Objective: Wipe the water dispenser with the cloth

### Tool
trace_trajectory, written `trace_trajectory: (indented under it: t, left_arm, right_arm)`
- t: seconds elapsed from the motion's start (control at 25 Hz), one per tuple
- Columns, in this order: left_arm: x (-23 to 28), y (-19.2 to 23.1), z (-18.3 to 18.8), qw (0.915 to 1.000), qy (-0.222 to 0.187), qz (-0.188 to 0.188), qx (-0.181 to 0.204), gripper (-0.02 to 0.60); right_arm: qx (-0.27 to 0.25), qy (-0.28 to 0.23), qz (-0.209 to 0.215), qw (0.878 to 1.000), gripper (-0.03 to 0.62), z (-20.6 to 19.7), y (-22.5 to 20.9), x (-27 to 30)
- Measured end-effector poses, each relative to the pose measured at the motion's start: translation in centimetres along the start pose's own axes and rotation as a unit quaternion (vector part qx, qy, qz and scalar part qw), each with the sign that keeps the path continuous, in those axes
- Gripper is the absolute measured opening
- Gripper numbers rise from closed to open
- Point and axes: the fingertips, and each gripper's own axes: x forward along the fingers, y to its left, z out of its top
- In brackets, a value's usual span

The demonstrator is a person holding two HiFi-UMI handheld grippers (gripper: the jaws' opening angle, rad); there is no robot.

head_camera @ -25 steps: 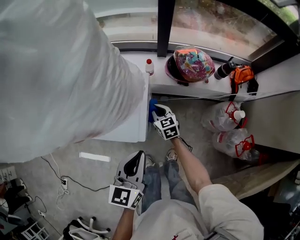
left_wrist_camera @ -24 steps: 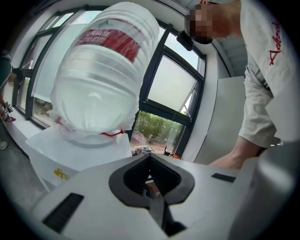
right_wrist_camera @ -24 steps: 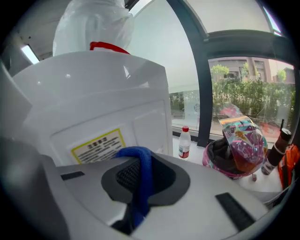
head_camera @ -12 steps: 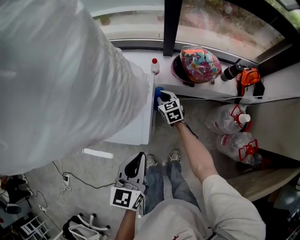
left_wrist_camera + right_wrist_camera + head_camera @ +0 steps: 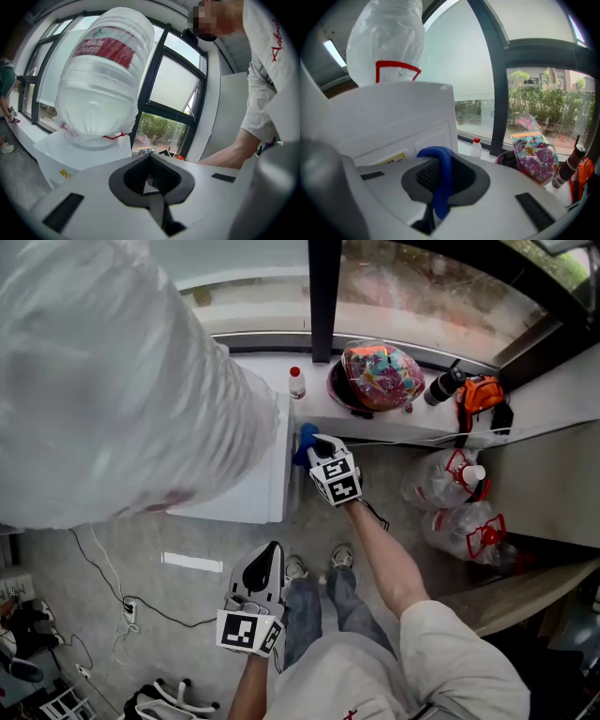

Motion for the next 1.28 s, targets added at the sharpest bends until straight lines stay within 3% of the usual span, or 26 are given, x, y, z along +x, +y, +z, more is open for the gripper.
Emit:
trace_trajectory:
  t: [0.2, 0.64, 1.08, 1.28]
  left_arm:
    - [-0.8, -2.4, 2.2, 0.9996, -0.019, -0.01, 0.019, 0.011]
    - [-2.6, -5.9, 9.9, 0.9935, -0.09, -0.015, 0.068, 0.012]
    - [-5.4, -10.4, 11.2, 0.9888, -0.112, -0.025, 0.096, 0.012]
    - [-7.4, -11.9, 8.9, 0.9905, -0.106, -0.012, 0.086, 0.012]
  right_arm:
    - [-0.014, -0.024, -0.006, 1.0, 0.031, 3.2, 0.5, -5.0]
    - [-0.034, -0.132, -0.022, 0.99, 0.031, 17.0, 2.5, -15.1]
    - [-0.045, -0.194, 0.02, 0.98, 0.031, 17.7, 11.2, -30.4]
    - [-0.029, -0.188, 0.01, 0.982, 0.032, 13.9, 12.9, -36.3]
